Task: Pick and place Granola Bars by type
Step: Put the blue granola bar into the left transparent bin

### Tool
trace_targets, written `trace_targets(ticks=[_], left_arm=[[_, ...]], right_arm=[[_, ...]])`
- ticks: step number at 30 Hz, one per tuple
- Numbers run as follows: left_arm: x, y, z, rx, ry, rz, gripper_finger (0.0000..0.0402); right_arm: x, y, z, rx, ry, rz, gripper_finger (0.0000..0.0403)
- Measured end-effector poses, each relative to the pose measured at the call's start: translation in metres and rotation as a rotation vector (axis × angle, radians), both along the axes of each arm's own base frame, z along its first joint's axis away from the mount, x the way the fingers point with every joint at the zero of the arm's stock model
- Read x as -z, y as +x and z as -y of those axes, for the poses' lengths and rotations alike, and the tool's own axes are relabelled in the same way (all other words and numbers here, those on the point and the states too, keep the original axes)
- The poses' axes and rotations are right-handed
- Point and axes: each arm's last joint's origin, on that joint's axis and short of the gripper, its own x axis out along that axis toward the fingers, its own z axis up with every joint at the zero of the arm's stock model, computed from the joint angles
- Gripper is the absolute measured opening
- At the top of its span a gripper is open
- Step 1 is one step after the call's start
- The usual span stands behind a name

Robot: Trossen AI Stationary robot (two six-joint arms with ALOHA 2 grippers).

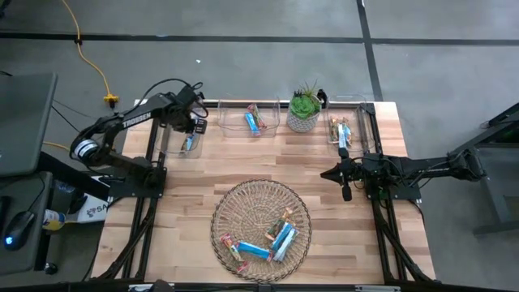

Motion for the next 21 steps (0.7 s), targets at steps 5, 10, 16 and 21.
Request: trace_targets(ticks=[5,10,16,21], left_arm=[[0.017,-0.004,0.006,-0.008,-0.059,-0.023,0.0044],[0.024,-0.007,0.009,0.001,-0.076,-0.036,0.0044],[0.024,-0.005,0.010,0.049,-0.093,-0.008,0.0068],[0.024,-0.005,0.010,0.061,-0.110,0.016,0.0130]], right_arm=[[0.000,0.000,0.000,0.000,0.000,0.000,0.0012],[0.000,0.000,0.000,0.000,0.000,0.000,0.0012],[0.000,0.000,0.000,0.000,0.000,0.000,0.0012],[0.000,0.000,0.000,0.000,0.000,0.000,0.0012]])
